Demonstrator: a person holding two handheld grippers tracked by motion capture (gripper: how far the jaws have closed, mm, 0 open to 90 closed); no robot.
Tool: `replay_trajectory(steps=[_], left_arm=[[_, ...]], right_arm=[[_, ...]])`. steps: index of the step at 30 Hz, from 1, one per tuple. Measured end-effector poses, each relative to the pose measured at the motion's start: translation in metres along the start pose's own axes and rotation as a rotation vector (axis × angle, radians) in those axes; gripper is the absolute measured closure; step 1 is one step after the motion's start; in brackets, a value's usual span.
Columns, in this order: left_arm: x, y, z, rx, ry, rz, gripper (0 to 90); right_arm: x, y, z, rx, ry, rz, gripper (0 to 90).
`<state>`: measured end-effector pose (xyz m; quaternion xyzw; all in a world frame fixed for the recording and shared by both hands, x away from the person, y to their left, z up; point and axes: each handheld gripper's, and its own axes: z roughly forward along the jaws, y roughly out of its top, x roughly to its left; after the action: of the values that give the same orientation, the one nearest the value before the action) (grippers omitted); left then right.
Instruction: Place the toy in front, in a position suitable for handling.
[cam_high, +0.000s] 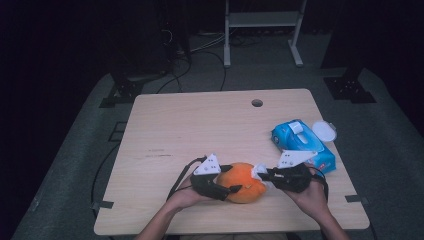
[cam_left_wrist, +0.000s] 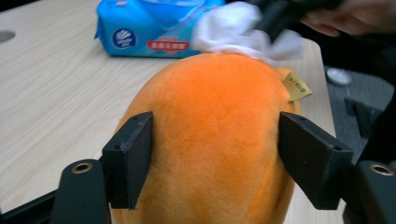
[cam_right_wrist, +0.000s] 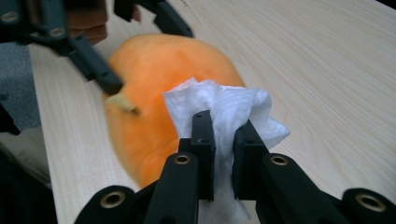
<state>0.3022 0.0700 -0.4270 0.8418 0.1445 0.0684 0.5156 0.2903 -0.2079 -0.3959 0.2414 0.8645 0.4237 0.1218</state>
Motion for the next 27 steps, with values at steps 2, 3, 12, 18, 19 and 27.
replay_trajectory(steps=[2, 3, 12, 18, 19, 27], left_arm=[[-0.001, 0.0, 0.0, 0.0, -0.003, 0.004, 29.3], [0.0, 0.0, 0.0, -0.002, -0.006, 0.0, 29.2], [-0.01, 0.007, 0.006, 0.026, 0.014, 0.053, 28.0], [0.005, 0.006, -0.002, -0.005, -0.005, -0.054, 15.8], [0.009, 0.005, -0.003, -0.006, -0.012, -0.084, 15.3], [0.0, 0.009, 0.005, 0.017, 0.013, -0.095, 26.1]], right_arm=[[-0.004, -0.002, 0.001, -0.003, 0.007, 0.019, 80.7], [-0.006, -0.003, 0.001, 0.0, 0.012, 0.028, 80.6], [0.011, 0.009, -0.004, -0.032, 0.053, -0.041, 80.5], [0.007, 0.005, -0.003, -0.024, 0.056, -0.04, 80.6], [0.005, 0.004, -0.005, -0.024, 0.055, -0.029, 80.6], [0.009, 0.008, -0.009, -0.015, 0.028, -0.047, 80.3]])
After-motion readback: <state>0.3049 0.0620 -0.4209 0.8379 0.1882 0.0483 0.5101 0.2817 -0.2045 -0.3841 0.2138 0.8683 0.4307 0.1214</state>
